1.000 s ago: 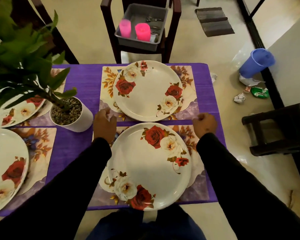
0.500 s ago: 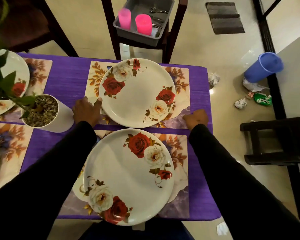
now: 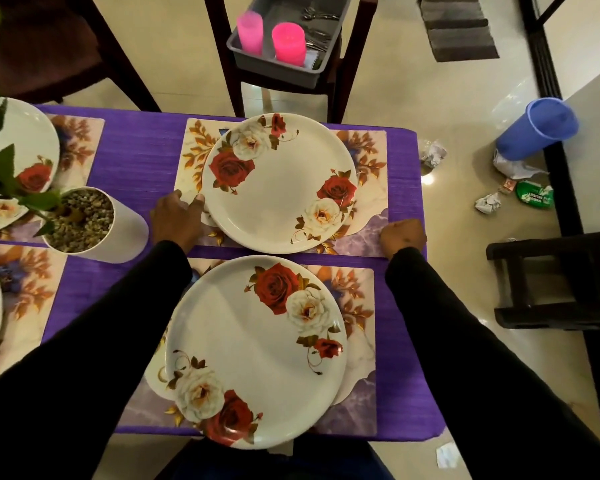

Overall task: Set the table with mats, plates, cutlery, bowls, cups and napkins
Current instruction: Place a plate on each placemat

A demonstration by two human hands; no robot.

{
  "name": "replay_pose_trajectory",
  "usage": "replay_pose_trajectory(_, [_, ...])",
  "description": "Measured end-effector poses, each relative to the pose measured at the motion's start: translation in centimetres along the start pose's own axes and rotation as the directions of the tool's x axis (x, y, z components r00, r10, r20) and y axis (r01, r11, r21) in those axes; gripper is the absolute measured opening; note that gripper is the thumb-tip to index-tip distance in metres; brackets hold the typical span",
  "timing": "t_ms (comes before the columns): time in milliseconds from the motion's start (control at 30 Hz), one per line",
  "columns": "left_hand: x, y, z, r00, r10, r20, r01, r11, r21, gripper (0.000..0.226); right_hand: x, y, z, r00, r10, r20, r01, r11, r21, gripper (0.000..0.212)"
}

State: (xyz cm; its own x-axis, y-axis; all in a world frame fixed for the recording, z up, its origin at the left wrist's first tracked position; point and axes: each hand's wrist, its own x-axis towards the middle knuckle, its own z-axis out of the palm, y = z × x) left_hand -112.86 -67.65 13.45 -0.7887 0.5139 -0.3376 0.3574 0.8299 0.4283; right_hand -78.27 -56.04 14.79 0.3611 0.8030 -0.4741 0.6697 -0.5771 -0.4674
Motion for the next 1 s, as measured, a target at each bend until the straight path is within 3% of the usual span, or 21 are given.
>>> replay_pose_trajectory(567, [-2.2, 0.9, -0.2, 0.989, 0.122, 0.081, -0.126, 0.991, 0.049, 0.055, 0.7, 0.7, -0.9, 1.000, 0.001, -0.011, -0.001, 0.996, -0.085, 0.046])
replay_pose_trajectory(700, [-2.3, 0.2, -0.3, 0.984, 0.136, 0.113, -0.139, 0.990, 0.027, 0.040, 0.4, 1.0, -0.8, 1.000, -0.015, -0.025, 0.013, 0.997, -0.072, 0.041])
replay_pose_trajectory(800, [-2.8, -0.1, 0.0, 0.981, 0.120, 0.153, -0.127, 0.991, 0.037, 0.045, 0.1, 1.4, -0.9, 0.999, -0.027, -0.033, 0.025, 0.998, -0.055, 0.036])
replay_pose_trajectory(1000, [-6.3, -0.6, 0.1, 0.986, 0.168, 0.004, -0.168, 0.983, -0.075, 0.052, -2.5, 2.2, -0.7, 0.990, -0.113, -0.087, 0.116, 0.993, 0.034, 0.014])
